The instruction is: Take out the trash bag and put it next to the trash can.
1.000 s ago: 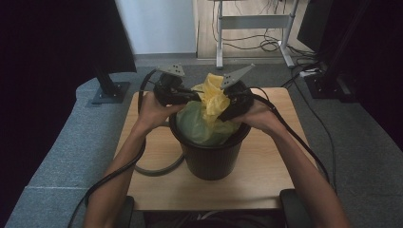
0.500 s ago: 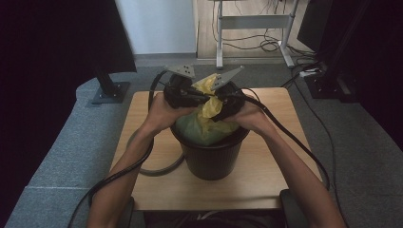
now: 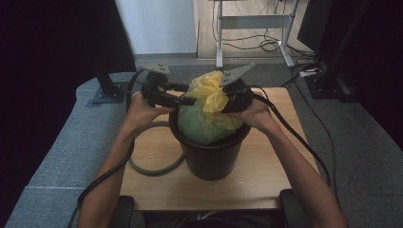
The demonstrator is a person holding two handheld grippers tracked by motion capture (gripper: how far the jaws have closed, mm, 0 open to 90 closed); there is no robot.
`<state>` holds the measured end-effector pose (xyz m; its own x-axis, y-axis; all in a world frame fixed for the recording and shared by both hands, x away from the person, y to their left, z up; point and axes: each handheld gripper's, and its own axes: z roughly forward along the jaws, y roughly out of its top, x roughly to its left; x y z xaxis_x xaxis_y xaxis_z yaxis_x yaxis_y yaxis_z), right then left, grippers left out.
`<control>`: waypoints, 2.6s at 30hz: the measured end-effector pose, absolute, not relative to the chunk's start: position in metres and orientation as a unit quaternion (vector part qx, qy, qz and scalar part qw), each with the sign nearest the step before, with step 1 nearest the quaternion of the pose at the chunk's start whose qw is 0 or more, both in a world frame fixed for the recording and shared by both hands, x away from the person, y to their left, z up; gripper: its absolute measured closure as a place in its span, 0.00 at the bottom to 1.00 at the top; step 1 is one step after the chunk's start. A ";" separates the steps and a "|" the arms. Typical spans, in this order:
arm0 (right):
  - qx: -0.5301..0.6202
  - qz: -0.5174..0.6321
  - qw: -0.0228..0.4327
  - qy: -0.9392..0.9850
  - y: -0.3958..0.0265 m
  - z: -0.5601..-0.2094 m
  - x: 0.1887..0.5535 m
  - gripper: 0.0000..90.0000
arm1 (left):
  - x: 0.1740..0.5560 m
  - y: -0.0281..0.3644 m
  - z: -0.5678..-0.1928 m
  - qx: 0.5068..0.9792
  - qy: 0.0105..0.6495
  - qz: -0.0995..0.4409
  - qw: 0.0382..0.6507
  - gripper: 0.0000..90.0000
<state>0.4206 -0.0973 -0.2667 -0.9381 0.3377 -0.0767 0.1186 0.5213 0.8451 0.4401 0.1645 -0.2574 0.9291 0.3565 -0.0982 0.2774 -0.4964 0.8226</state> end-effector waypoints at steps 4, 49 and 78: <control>0.121 0.467 0.109 0.869 -0.093 -0.268 0.420 0.81 | 0.440 0.150 -0.268 0.880 0.146 0.012 0.452 0.75; 0.156 0.408 0.073 0.896 -0.100 -0.230 0.443 0.83 | 0.430 0.193 -0.274 0.874 0.245 0.096 0.409 0.00; 0.206 0.408 0.123 0.881 -0.142 -0.158 0.436 0.83 | 0.422 0.221 -0.297 0.866 0.254 0.084 0.423 0.00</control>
<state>0.4364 -0.1418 -0.1576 -0.8848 0.4634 -0.0486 0.2627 0.5821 0.7695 0.4216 0.2209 -0.2973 0.8564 0.5115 -0.0701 0.3695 -0.5125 0.7751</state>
